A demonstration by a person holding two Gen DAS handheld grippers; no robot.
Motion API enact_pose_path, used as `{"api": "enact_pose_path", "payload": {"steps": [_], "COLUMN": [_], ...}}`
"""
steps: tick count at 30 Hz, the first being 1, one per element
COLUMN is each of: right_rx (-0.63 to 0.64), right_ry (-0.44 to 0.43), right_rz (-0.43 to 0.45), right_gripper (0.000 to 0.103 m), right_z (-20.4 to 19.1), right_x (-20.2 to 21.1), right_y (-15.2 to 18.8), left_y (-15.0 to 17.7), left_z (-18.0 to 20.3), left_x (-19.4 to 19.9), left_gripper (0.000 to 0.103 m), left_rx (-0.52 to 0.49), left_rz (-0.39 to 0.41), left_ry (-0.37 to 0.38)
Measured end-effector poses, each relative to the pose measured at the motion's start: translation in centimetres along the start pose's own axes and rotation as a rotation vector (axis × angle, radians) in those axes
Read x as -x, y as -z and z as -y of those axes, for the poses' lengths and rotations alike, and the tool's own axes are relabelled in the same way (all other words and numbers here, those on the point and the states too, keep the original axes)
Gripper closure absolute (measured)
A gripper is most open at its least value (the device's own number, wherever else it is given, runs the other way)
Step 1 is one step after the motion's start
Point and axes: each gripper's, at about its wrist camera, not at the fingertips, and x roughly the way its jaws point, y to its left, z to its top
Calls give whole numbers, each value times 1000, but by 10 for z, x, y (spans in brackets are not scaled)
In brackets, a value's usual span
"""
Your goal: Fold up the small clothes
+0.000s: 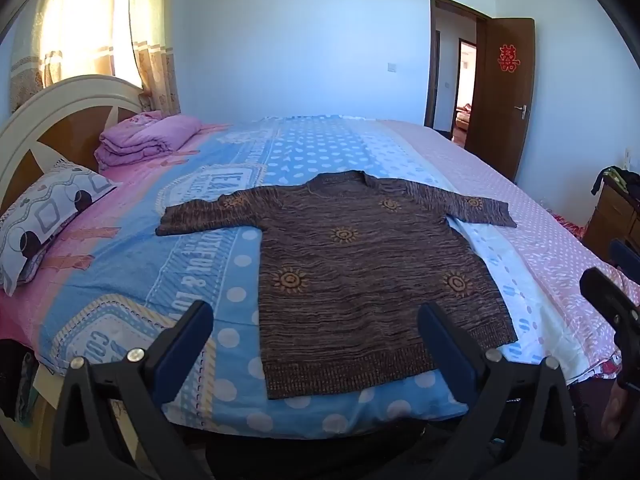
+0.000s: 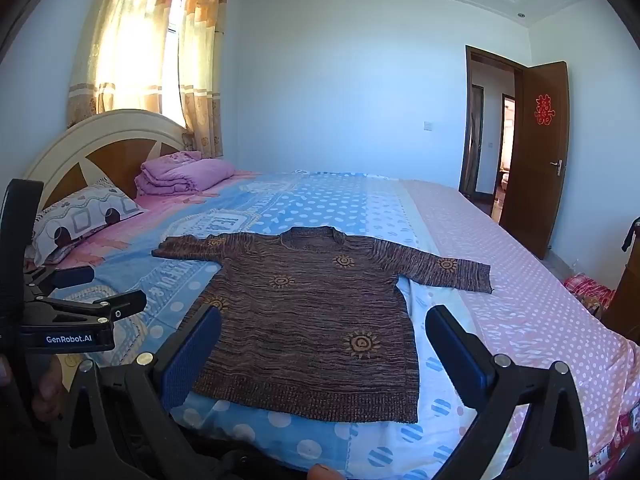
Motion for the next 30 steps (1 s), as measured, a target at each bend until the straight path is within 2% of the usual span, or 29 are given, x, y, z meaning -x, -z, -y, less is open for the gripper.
{"api": "enact_pose_path", "payload": {"steps": [4,7,10,30], "right_rx": [-1,-1,-1,-29], "right_ry": [1,1,1,-2], "right_rz": [3,4,-10,-22], "right_gripper": [1,1,1,1], "right_z": [2,0,-2,6], "right_x": [1,2,-2,-8], "right_y": [-3,5,0,2], "left_y": [-1,-1,-2,-4], "left_z": [8,5,-1,-6], "left_x": [2,1,4,4], "left_gripper": [0,0,0,0], "left_rx": [-40,-18,1,5], "left_rz": [20,21,26,30], "left_ry": [-22,-14,-4,-8]}}
